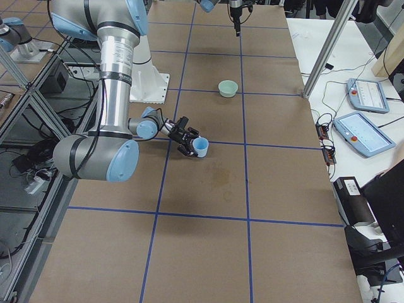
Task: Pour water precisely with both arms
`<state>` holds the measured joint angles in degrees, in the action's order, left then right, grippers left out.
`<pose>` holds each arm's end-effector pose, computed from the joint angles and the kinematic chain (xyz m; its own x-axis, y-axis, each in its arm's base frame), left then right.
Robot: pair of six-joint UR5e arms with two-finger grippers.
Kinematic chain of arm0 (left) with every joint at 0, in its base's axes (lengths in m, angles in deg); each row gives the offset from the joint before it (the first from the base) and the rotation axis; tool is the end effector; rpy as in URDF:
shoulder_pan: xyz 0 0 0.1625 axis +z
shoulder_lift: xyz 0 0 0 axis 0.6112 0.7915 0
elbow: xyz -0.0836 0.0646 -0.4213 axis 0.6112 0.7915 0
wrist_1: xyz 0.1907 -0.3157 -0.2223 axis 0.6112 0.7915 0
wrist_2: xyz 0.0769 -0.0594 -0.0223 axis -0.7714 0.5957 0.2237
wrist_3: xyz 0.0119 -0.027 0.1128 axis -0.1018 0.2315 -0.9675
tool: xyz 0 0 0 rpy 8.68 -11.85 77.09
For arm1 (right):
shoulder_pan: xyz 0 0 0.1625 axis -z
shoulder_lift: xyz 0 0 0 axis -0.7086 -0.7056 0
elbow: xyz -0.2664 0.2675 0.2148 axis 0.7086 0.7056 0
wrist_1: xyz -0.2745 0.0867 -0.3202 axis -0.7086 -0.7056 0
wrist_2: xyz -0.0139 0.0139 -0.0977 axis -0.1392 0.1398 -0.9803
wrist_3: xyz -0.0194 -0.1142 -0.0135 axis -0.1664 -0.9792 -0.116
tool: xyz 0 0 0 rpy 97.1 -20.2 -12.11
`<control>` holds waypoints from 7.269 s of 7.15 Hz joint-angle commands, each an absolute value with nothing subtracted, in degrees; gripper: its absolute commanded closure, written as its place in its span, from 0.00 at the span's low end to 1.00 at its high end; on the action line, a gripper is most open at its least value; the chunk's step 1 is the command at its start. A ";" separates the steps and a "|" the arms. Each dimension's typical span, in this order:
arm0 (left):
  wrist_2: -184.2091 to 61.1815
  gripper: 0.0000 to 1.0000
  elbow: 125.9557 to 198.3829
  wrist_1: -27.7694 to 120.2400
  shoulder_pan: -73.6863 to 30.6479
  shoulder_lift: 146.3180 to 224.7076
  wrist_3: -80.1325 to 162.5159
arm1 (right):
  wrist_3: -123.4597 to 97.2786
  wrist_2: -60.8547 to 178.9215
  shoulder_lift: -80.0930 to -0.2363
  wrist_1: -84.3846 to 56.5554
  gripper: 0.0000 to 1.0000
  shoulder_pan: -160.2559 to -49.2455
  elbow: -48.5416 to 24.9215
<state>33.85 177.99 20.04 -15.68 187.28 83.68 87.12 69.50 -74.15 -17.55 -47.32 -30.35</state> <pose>0.3072 -0.5478 0.3340 0.6911 -0.1201 -0.7127 0.2073 0.9776 0.0363 -0.4073 -0.2465 0.5617 0.7317 0.2762 0.6232 -0.6688 0.4675 0.5780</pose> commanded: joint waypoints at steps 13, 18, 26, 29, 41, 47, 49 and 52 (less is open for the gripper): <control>33.85 0.00 178.51 19.96 -15.67 187.28 83.59 | 89.85 81.51 -83.74 -47.91 0.00 -38.27 -61.83; 33.85 0.00 179.21 19.96 -15.50 187.98 85.78 | 72.94 88.82 -67.17 -65.49 0.00 -49.84 -70.17; 33.76 0.00 175.81 20.57 -5.86 203.22 102.69 | 12.77 130.39 -38.38 -52.34 0.00 -98.21 -41.64; 33.32 0.00 161.52 32.30 -0.57 210.02 110.39 | -13.19 153.80 -38.99 -44.78 0.00 -118.54 -26.88; 30.51 1.00 147.49 42.11 4.72 210.83 109.69 | -29.41 166.97 -42.16 -43.34 0.00 -130.28 -17.96; 42.81 1.00 164.05 29.12 -9.85 202.36 94.21 | -32.49 168.99 -44.71 -43.34 0.00 -132.57 -18.13; 49.10 1.00 168.12 29.18 -18.44 190.33 79.18 | -35.29 169.08 -46.38 -43.34 0.00 -133.44 -18.48; 50.28 1.00 169.46 37.84 -23.05 173.43 65.41 | -35.66 168.99 -46.91 -43.25 0.00 -133.80 -18.66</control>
<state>50.02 169.29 33.33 -21.78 180.00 69.15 -35.48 169.02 -46.74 -43.26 -133.73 -18.60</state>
